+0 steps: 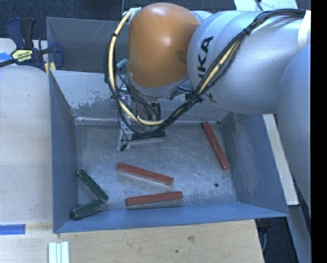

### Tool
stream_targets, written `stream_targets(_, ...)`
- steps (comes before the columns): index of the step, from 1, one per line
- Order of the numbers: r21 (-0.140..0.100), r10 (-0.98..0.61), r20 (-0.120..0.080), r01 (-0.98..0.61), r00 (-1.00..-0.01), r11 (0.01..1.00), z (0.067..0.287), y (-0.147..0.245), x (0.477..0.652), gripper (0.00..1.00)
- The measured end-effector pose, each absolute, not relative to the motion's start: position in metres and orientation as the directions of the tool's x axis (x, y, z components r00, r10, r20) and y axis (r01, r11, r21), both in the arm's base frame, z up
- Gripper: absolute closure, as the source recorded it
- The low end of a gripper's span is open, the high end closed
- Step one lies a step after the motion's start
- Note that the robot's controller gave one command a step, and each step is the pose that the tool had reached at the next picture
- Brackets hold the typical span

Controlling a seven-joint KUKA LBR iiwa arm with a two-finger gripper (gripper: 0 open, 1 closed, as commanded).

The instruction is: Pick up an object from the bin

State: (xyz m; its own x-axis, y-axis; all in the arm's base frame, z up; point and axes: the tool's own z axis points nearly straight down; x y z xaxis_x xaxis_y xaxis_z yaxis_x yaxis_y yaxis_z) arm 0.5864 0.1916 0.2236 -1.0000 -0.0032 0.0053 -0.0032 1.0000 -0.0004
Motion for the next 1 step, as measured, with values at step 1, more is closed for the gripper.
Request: stream_targets(1, -0.002, -0.117, 0.006, -0.117, -0.993, 0.993, 0.1051, 0.1599, 0.5649, 0.00)
